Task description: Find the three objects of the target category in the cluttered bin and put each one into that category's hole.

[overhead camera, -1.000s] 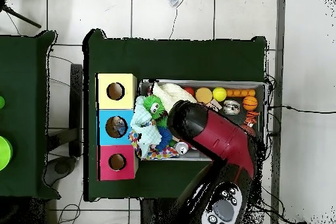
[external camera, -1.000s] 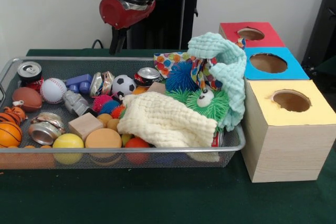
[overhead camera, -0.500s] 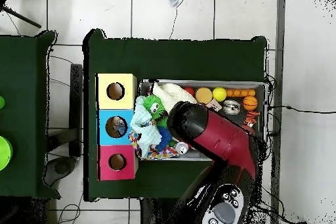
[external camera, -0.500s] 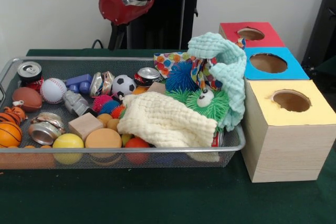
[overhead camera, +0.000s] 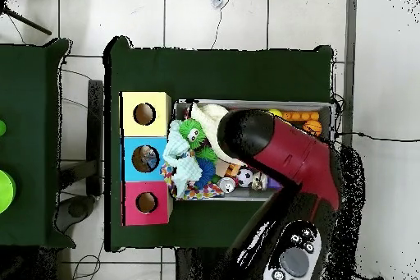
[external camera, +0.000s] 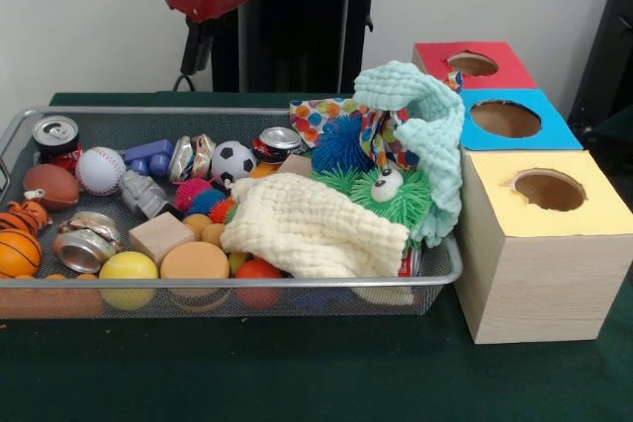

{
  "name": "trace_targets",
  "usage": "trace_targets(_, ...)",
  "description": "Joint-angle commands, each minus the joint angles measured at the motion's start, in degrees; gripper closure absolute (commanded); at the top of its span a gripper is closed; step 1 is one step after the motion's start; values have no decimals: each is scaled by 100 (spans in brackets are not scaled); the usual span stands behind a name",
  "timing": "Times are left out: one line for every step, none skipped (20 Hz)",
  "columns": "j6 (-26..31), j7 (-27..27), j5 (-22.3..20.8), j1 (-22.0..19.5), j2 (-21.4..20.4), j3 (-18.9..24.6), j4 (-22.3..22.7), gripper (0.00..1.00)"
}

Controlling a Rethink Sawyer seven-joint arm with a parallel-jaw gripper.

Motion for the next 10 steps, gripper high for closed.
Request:
trace_targets(588, 388, -124, -25, 187, 155, -441, 100)
trace_targets(414, 446, -74, -10, 178, 205, -292, 100)
trace_targets(179, 507, -28, 11, 195, 259, -143, 100)
trace_targets(-42, 577, 25, 39, 198, 314, 21, 100)
trace_targets(-165, 640, 49, 78, 203, 328, 125, 100)
trace_targets(-223, 691, 74, 119, 178, 336, 230, 100)
trace_targets(-289, 702, 123, 131, 140, 392, 341, 100)
trace_targets(-378, 699, 163, 146, 96, 444, 468, 100)
trace_targets(-481, 712, 190, 164, 92, 481, 555, 100)
trace_targets(-630, 722, 196, 185, 117, 499, 618, 100)
